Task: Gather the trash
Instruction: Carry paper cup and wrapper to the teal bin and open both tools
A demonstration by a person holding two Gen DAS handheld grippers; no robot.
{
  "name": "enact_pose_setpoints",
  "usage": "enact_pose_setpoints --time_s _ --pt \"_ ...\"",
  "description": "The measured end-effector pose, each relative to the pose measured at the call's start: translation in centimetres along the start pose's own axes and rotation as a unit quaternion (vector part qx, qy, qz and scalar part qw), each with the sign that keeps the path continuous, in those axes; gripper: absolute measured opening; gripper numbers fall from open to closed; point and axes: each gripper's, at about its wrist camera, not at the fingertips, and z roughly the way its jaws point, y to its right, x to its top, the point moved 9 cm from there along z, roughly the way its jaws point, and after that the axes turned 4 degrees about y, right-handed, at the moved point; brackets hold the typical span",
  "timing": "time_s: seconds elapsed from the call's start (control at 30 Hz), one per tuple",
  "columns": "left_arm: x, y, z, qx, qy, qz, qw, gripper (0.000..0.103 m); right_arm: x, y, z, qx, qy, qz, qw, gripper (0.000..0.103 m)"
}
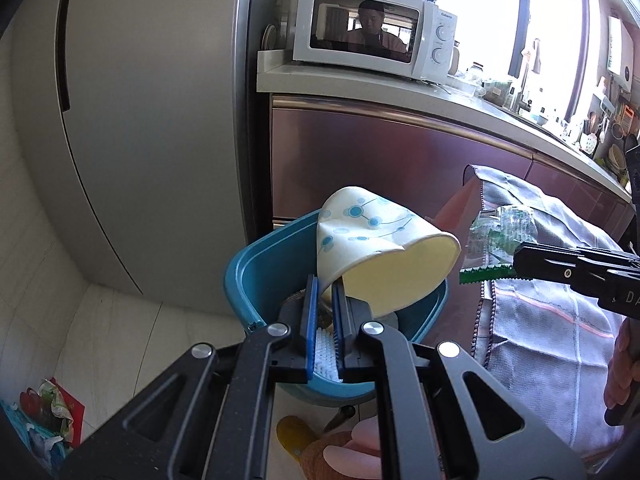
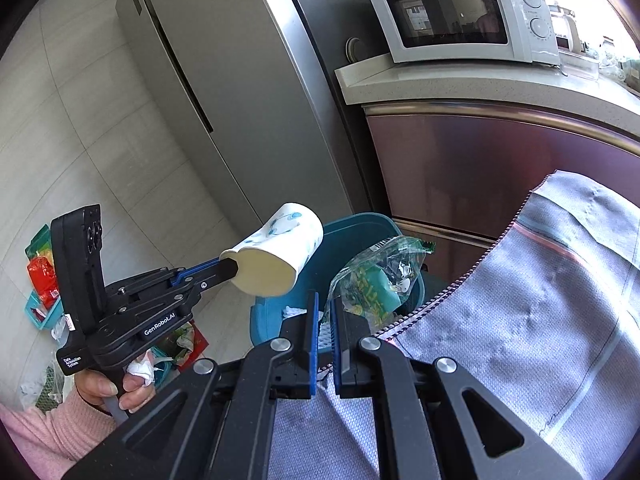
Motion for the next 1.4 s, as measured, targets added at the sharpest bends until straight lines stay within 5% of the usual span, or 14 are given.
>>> enact_pose_setpoints --time_s 0.97,1.4 --pt "-2.1 -1.1 6.8 0.019 -0.062 -0.007 0.9979 0.008 -0.2 0.4 9.2 -0.03 -0.108 -0.039 0.993 0.006" --pt "-3.2 -1.7 10.5 0.019 -0.096 -0.023 0.995 0.009 0.2 1.4 11.5 -0.047 -0.123 -0.032 0.991 0.012"
